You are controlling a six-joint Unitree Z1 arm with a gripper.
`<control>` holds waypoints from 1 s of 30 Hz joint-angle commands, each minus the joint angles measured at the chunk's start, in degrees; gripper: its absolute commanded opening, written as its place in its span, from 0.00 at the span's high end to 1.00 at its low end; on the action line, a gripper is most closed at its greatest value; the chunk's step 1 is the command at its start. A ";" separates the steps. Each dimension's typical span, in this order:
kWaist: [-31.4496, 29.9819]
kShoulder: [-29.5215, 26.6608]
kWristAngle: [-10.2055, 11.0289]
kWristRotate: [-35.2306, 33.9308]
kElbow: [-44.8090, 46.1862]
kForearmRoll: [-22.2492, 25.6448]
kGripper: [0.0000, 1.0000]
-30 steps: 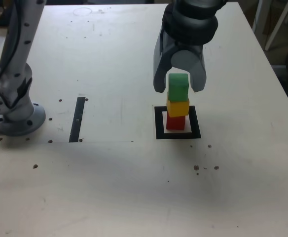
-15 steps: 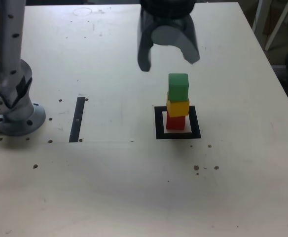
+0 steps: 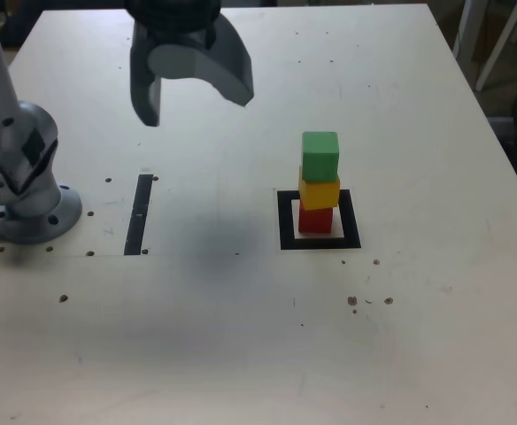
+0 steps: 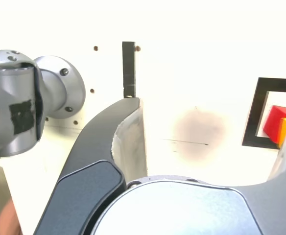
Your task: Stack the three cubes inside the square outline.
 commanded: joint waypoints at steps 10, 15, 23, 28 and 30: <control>-2.48 -6.52 -2.24 -0.87 21.89 -12.16 0.00; -3.59 -7.86 -3.72 -1.16 28.20 -16.77 0.01; -5.64 -7.98 -4.28 -0.85 33.61 -23.54 0.01; -5.97 -7.92 -4.04 -0.43 35.58 -25.95 0.01; -5.98 -7.87 -3.92 -0.38 36.11 -26.22 0.01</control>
